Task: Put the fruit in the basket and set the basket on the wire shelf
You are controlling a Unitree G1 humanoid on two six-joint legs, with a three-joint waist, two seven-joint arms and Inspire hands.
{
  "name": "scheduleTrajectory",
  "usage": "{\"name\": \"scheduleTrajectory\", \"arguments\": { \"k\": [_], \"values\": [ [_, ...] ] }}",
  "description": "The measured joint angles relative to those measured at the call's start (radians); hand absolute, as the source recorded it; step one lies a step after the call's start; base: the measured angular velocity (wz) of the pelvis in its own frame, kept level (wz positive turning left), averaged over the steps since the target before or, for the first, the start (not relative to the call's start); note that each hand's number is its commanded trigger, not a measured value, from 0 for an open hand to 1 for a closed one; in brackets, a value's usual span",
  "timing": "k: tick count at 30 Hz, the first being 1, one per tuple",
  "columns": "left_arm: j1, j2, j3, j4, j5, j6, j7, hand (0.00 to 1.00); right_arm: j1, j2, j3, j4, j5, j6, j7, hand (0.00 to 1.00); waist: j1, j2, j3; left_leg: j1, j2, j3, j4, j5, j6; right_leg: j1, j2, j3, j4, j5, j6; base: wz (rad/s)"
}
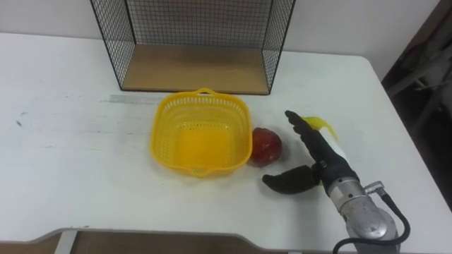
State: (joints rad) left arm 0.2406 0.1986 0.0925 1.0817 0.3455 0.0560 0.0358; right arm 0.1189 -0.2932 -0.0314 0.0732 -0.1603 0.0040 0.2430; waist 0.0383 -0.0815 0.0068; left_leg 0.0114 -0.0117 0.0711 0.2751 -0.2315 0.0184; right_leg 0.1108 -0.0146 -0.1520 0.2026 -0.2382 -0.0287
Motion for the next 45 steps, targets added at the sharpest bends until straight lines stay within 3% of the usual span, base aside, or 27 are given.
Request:
{"name": "scheduleTrajectory", "arguments": {
  "k": [7, 23, 24, 26, 45],
  "values": [
    [-0.021, 0.002, -0.037, -0.001, -0.008, 0.000, 0.003, 0.00, -0.057, -0.001, 0.079, 0.084, 0.007, 0.000, -0.016, 0.00, 0.031, -0.001, 0.0004, -0.001, -0.001, -0.002, 0.000, 0.000, 0.000, 0.000, -0.001, -0.003, 0.000, 0.000, 0.000, 0.01],
    [-0.018, -0.003, -0.040, -0.002, -0.009, 0.004, -0.001, 0.00, -0.069, -0.001, 0.092, 0.108, 0.046, -0.003, -0.038, 0.00, 0.049, 0.010, -0.0008, 0.000, -0.002, -0.017, 0.004, 0.000, 0.000, 0.009, -0.001, -0.017, -0.001, 0.000, 0.000, 0.02],
    [-0.018, -0.003, -0.040, -0.002, -0.008, 0.004, -0.001, 0.00, -0.069, -0.001, 0.093, 0.109, 0.047, -0.003, -0.041, 0.65, 0.049, 0.010, -0.0008, 0.000, -0.002, -0.017, 0.005, 0.000, 0.000, 0.009, -0.001, -0.016, -0.001, 0.000, 0.000, 0.00],
    [-0.021, -0.003, -0.042, -0.002, -0.006, 0.004, -0.001, 0.00, -0.070, -0.001, 0.099, 0.109, 0.047, -0.003, -0.046, 1.00, 0.050, 0.012, 0.0005, -0.001, -0.003, -0.017, 0.001, 0.000, 0.000, 0.009, 0.000, -0.015, 0.000, 0.000, 0.000, 0.00],
    [-0.013, -0.006, -0.062, -0.002, 0.000, 0.009, -0.001, 0.00, -0.115, -0.007, 0.098, 0.186, 0.055, -0.019, -0.118, 1.00, 0.047, 0.013, -0.0038, -0.010, -0.004, -0.030, 0.014, -0.001, 0.000, 0.015, 0.000, -0.027, 0.000, 0.000, 0.000, 0.01]
  ]
}}
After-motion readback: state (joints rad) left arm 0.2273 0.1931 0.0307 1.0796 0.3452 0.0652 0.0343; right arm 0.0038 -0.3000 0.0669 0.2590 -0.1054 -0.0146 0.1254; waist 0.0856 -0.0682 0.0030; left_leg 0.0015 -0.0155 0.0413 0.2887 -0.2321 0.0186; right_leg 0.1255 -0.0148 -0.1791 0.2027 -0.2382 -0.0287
